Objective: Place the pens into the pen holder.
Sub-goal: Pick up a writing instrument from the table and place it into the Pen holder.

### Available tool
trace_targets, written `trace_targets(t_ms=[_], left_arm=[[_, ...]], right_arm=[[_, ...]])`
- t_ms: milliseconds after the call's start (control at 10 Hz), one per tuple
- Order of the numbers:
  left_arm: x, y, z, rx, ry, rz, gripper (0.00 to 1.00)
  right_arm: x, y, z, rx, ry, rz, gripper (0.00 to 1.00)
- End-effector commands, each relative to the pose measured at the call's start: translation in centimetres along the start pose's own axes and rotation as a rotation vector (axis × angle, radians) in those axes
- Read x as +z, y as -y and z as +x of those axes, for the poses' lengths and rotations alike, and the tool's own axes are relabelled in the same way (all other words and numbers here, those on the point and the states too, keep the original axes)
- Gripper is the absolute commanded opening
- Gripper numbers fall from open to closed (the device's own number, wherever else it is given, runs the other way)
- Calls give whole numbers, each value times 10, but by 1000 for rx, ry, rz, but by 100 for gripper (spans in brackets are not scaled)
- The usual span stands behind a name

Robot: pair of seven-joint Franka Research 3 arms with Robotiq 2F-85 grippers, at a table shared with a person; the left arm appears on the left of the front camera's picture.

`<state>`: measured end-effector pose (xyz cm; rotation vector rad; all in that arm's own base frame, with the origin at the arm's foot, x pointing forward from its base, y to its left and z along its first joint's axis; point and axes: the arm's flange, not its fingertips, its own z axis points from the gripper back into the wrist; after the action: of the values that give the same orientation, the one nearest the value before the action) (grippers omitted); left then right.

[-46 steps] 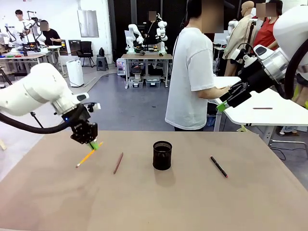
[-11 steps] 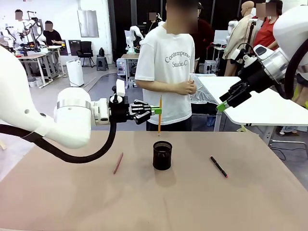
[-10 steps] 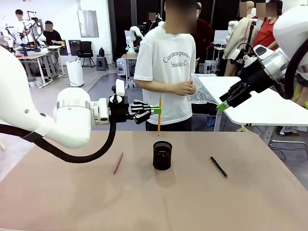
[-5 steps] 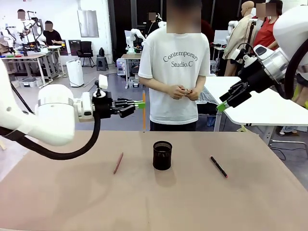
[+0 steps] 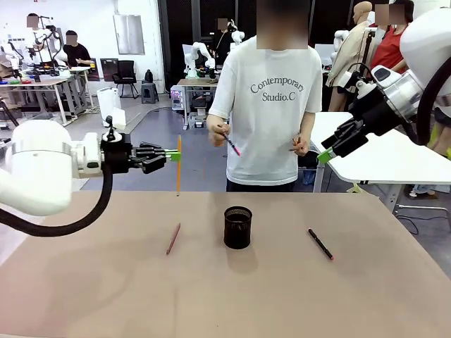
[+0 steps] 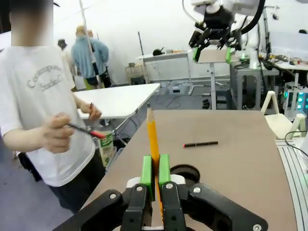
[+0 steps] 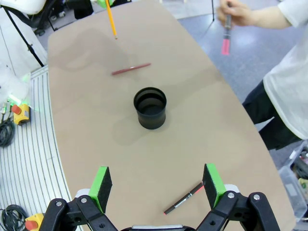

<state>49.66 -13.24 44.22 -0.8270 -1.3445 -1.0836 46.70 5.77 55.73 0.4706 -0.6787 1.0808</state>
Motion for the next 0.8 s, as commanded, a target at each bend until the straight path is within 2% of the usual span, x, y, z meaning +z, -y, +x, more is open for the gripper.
trace_targets(t_ms=[0, 400, 700], left_arm=[[24, -2, 5, 29, -27, 47, 0], [49, -7, 5, 37, -42, 120, 0], [48, -14, 4, 18, -37, 113, 0]], right_arm=[[1, 0, 1, -2, 4, 4, 100], [1, 0, 1, -2, 4, 4, 100], [1, 0, 1, -2, 4, 4, 100]])
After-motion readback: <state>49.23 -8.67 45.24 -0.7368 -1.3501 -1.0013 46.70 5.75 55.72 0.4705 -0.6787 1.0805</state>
